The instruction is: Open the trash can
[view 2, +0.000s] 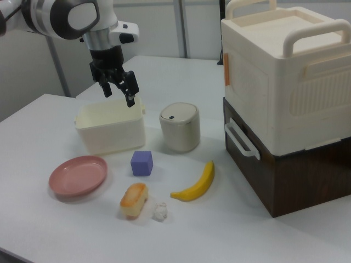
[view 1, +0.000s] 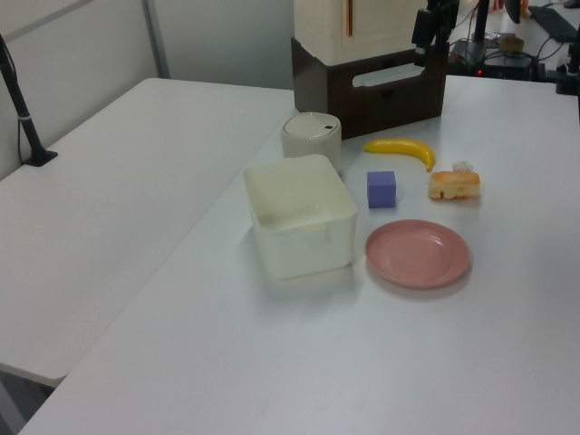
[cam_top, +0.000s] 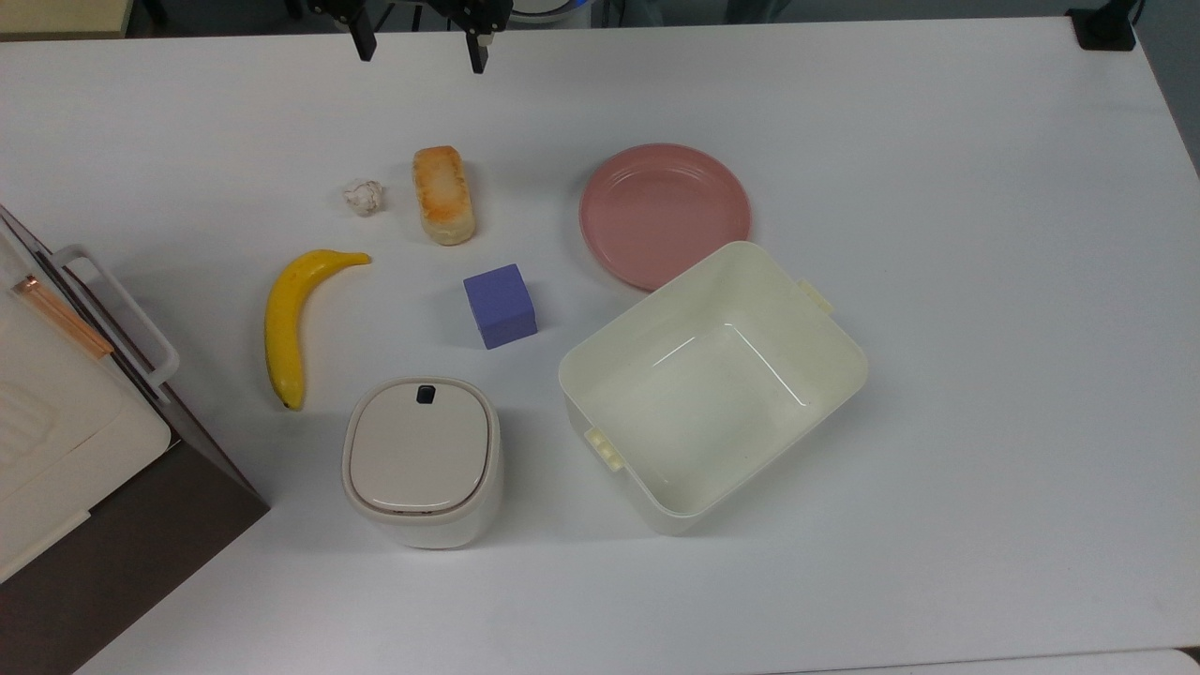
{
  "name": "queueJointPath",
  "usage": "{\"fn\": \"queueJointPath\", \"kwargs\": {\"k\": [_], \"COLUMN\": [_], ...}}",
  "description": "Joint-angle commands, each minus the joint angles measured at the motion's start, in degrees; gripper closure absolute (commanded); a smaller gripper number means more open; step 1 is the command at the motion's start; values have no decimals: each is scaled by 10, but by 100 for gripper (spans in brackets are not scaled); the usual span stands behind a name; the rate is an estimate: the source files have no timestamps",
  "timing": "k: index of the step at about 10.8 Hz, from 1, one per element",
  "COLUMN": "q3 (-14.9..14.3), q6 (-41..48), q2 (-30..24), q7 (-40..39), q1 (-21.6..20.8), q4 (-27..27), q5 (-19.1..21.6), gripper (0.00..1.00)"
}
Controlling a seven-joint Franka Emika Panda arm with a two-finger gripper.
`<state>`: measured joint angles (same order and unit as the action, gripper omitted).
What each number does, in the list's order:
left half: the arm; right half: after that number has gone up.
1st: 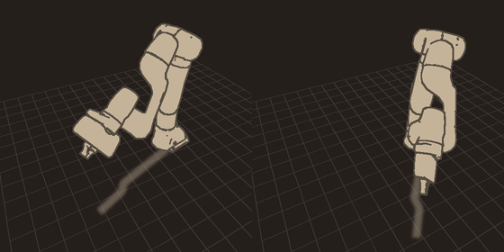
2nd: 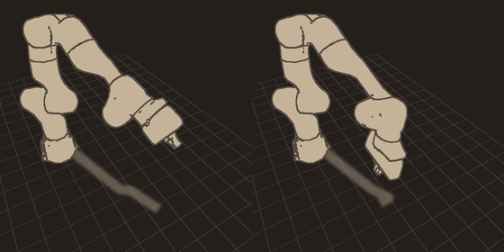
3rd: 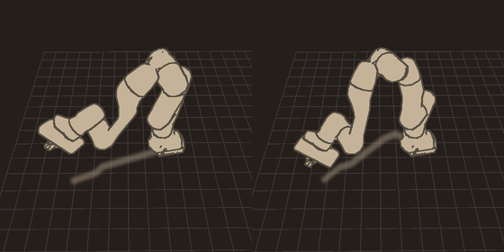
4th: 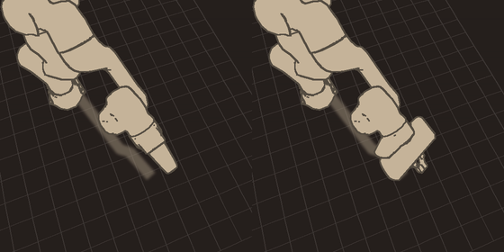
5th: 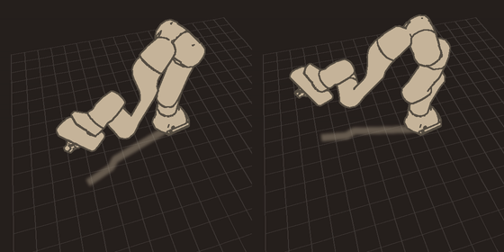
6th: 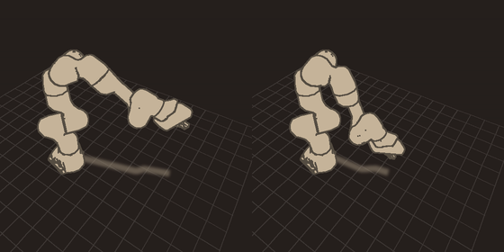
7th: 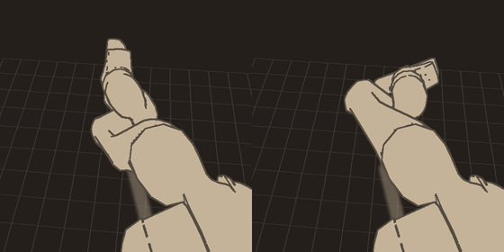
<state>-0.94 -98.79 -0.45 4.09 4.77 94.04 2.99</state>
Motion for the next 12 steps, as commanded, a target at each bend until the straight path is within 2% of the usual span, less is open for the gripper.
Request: {"fn": "queueJointPath", "kwargs": {"k": [1, 2, 12], "q3": [-6, -6, -6], "q6": [8, 8, 8], "q2": [-7, -8, -6], "q7": [-11, -12, -28], "q1": [-6, -6, -6], "q4": [8, 8, 10], "q5": [-27, -38, -39], "gripper": [0, 0, 0]}}
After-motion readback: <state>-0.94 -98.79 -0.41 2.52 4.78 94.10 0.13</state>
